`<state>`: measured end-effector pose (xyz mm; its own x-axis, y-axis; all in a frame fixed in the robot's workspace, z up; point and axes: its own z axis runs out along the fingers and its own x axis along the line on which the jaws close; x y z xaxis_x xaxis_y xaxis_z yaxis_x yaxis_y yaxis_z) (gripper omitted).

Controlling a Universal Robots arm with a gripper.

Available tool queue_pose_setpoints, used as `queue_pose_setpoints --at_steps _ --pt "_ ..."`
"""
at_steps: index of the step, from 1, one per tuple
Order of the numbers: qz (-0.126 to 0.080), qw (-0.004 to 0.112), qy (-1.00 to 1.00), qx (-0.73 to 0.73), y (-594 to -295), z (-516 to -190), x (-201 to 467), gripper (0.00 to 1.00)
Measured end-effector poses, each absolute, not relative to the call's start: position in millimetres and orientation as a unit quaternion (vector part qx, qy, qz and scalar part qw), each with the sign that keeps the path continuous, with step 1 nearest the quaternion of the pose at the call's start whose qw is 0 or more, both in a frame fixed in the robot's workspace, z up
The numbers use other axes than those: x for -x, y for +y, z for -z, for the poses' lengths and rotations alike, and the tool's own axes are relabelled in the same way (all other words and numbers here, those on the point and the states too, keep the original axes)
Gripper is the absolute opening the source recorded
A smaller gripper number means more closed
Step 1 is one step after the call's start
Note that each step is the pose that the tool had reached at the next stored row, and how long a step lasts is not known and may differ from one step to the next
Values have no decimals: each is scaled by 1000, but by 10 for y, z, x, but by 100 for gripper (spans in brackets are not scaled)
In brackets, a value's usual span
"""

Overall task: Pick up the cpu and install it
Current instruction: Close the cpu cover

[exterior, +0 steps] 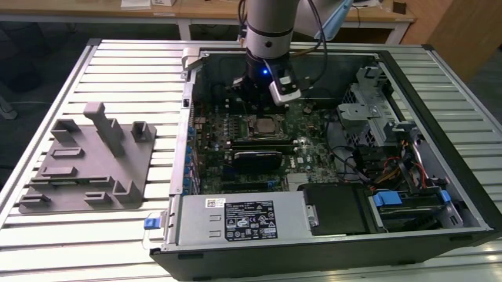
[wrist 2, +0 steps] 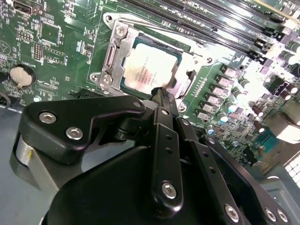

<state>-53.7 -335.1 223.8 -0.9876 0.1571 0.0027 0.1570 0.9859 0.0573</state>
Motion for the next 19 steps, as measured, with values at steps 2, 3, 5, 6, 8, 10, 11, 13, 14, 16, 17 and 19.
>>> queue_pose_setpoints --at_steps 2,3,5,6,8,10,11,13,14,16,17,19 --pt "-29 1 997 -71 -3351 -2238 537 11" --pt "-29 1 997 -67 -3351 -2238 537 11" --pt "-29 0 998 -58 -3351 -2238 537 11" --pt "-29 0 998 -54 -3351 -2238 537 11" --pt "-29 0 999 -44 -3351 -2238 537 11" --pt "-29 0 999 -33 -3351 -2237 537 11" --pt "-29 0 999 -30 -3351 -2237 537 11" --pt "-29 0 999 -28 -3355 -2235 536 11" --pt "-29 -1 999 -28 -3362 -2233 536 11" --pt "-29 -1 999 -28 -3380 -2228 537 11" --pt "-29 -1 999 -28 -3391 -2224 537 11" --pt "-28 0 999 -30 -3414 -2212 537 11"
